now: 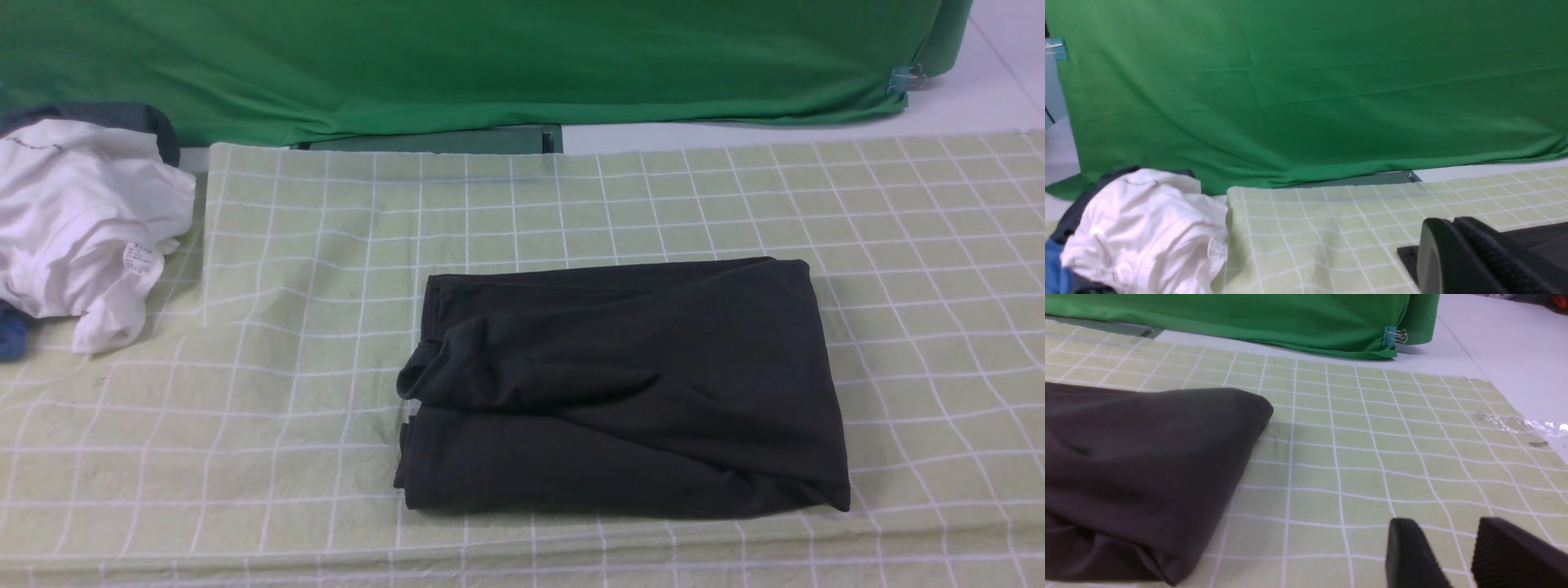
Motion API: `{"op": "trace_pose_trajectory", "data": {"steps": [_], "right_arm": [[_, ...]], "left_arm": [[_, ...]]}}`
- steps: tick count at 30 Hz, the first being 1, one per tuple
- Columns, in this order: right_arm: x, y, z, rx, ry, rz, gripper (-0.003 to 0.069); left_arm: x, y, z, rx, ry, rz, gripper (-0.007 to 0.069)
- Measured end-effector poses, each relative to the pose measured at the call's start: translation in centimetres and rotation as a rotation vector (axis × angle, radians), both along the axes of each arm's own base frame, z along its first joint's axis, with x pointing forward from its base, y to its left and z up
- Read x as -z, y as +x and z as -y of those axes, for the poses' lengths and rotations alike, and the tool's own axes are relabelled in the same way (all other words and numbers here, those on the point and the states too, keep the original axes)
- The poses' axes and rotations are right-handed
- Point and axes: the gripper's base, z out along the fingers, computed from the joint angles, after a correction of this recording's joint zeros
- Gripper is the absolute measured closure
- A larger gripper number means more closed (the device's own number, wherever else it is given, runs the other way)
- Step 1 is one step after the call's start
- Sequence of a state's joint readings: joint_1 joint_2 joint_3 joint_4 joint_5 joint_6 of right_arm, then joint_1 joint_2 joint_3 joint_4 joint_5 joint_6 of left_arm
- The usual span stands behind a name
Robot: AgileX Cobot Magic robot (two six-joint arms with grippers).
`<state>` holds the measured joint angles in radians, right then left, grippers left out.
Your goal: Fold a long-sleeved shirt over a green coffee tablecloth.
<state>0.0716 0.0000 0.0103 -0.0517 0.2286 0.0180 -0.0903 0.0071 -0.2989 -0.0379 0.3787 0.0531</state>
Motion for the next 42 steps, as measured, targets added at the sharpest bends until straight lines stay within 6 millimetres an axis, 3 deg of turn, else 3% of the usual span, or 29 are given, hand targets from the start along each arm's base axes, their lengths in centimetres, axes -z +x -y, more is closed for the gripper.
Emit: {"op": "trace_pose_trajectory", "data": {"steps": [6,16,26,42], "right_arm": [[0.0,0.0,0.0,0.0,0.0,0.0,0.0419],[0.0,0.0,0.0,0.0,0.0,0.0,0.0419],[0.0,0.0,0.0,0.0,0.0,0.0,0.0419],[0.0,0.0,0.0,0.0,0.0,0.0,0.0419]], "left_arm": [[3.9,1.4,0.0,-0.009,-0.012,-0.028,0.0611],[7.5,2.2,-0.5,-0.126,-0.001,-0.083,0.0611],[8.6,2.2,-0.4,-0.096,0.003,-0.146,0.0611],[8.7,2.2,-0.6,-0.132,0.0,-0.158,0.0611]]}}
